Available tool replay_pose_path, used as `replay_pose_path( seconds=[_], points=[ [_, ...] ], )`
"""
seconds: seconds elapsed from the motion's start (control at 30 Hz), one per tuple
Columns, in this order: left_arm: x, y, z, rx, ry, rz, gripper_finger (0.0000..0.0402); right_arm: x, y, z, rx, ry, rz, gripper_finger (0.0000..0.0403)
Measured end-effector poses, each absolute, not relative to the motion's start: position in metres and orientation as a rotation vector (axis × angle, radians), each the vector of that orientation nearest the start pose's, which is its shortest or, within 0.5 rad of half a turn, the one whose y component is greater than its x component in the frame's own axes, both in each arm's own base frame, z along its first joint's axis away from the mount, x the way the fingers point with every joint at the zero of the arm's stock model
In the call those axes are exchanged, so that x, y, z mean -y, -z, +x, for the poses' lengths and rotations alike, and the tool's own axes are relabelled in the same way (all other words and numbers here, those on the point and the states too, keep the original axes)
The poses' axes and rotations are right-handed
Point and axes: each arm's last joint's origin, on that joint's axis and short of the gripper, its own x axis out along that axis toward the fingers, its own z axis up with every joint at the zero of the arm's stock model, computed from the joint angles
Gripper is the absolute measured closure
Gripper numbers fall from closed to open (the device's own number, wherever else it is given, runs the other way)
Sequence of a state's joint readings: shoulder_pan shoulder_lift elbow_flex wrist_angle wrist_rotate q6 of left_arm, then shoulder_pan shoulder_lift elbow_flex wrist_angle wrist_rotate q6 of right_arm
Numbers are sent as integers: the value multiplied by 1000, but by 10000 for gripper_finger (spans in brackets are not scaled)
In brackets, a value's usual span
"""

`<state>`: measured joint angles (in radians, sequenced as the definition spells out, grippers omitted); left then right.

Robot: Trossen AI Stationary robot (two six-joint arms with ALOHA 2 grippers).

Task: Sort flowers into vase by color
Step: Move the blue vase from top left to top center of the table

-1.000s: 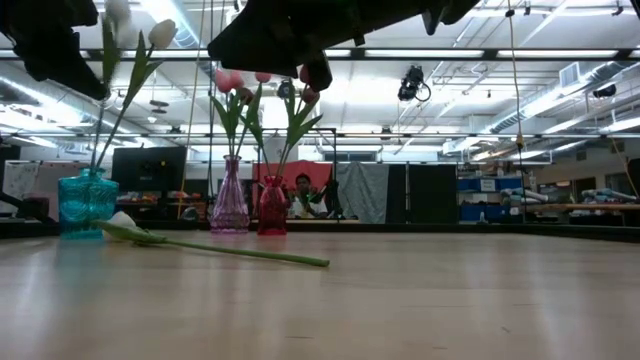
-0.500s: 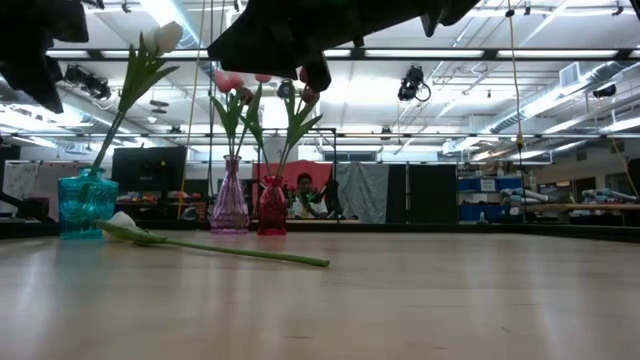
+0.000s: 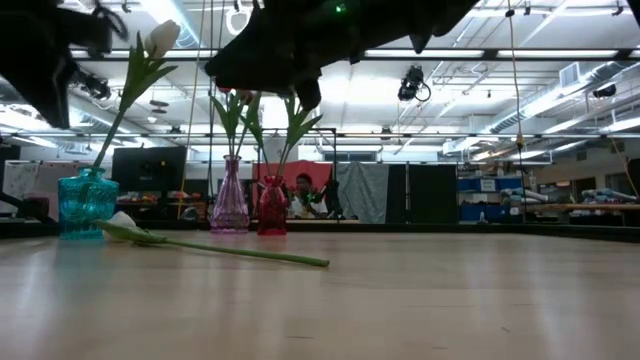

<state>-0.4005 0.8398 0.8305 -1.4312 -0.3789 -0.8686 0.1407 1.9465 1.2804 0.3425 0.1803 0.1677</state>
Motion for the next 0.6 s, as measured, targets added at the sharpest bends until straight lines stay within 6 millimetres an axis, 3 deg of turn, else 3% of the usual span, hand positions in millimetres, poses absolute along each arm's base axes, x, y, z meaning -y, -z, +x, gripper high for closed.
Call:
replay_pose_path(
  seconds=[0.13, 0.3, 0.6],
  points=[
    [42, -277, 114, -1061, -360, -167, 229, -45, -207, 439, -306, 67, 93, 282],
    [59, -289, 125, -916, -117, -152, 229, -32, -175, 454, -342, 101, 89, 282],
    [81, -309, 118, -752, 222, -226, 229, -12, -148, 510, -287, 140, 52, 264]
  ],
)
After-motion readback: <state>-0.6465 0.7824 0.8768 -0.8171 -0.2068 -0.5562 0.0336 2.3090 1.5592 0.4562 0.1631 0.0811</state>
